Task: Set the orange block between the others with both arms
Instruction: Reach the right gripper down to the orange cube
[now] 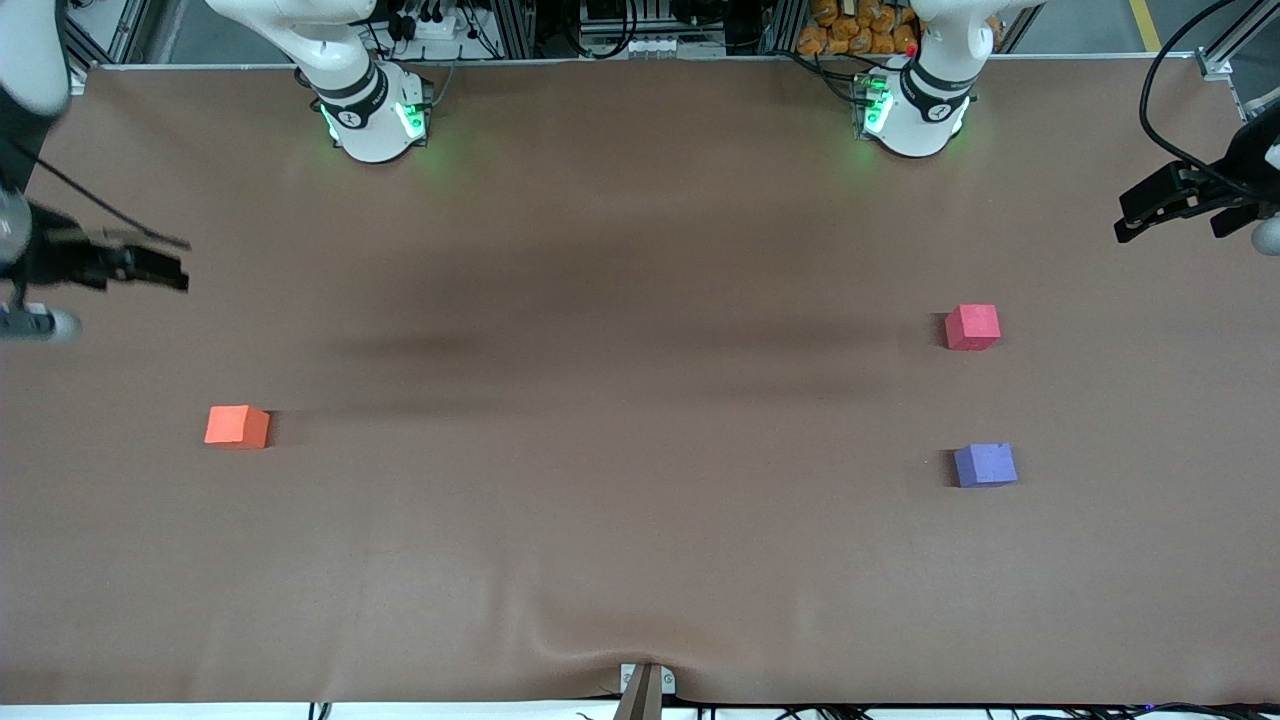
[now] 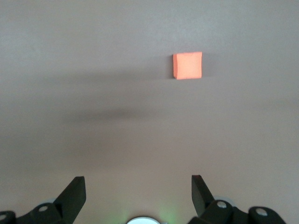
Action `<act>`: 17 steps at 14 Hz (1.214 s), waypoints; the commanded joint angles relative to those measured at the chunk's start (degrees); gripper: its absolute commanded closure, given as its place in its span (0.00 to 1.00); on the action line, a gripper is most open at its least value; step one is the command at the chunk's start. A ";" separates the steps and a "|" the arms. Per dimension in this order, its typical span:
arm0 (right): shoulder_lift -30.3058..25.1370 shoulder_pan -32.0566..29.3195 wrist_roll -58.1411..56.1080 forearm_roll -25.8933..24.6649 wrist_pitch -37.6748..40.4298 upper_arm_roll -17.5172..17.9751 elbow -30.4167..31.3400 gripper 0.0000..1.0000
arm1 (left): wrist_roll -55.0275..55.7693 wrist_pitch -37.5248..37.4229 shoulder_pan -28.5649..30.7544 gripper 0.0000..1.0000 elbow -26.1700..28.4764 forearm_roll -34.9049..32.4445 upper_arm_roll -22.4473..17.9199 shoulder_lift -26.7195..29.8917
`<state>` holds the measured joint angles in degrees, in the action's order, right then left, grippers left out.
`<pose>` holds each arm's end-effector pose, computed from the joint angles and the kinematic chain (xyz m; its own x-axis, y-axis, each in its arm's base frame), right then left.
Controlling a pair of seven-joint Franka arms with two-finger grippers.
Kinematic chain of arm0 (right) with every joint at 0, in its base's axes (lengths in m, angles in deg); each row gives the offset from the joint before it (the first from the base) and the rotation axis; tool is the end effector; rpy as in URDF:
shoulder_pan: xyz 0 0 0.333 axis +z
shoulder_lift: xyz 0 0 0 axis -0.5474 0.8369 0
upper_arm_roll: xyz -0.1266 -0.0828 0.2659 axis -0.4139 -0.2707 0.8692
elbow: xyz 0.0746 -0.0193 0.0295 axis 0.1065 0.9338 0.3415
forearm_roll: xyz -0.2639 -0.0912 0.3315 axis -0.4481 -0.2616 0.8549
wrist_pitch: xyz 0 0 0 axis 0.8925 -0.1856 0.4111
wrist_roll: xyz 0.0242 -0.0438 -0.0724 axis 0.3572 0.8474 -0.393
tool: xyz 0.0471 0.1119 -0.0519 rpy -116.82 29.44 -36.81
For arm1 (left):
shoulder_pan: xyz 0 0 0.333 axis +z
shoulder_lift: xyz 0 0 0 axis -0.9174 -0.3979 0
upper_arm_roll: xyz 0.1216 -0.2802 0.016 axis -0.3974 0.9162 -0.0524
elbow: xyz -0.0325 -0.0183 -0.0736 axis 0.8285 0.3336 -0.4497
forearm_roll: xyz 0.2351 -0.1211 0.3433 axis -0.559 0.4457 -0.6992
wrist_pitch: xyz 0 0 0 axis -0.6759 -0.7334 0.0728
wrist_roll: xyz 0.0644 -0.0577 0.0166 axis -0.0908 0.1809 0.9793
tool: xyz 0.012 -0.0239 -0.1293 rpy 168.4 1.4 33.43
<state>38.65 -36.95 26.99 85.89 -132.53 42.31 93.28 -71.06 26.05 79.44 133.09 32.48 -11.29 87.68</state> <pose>0.6196 -0.0564 0.4817 0.9790 -0.0162 -0.2034 -0.0169 -0.9999 -0.0015 0.5773 -0.0253 0.6295 0.9987 0.0398 -0.0305 0.0393 -0.9991 -0.0170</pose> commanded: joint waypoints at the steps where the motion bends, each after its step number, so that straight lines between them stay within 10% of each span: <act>1: 7.66 -3.88 -6.56 -0.41 -6.85 0.23 -1.26 0.00 | -0.56 -0.72 -0.14 0.00 -1.27 -0.32 0.43 -0.60; 17: 23.51 -9.07 -17.48 -0.68 -30.34 0.23 5.58 0.00 | -1.17 -0.98 -0.14 0.00 -0.92 -0.14 0.51 -0.60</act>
<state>62.98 -45.58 10.35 85.88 -160.10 42.22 95.87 -71.14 26.04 79.26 133.06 32.48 -10.91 87.32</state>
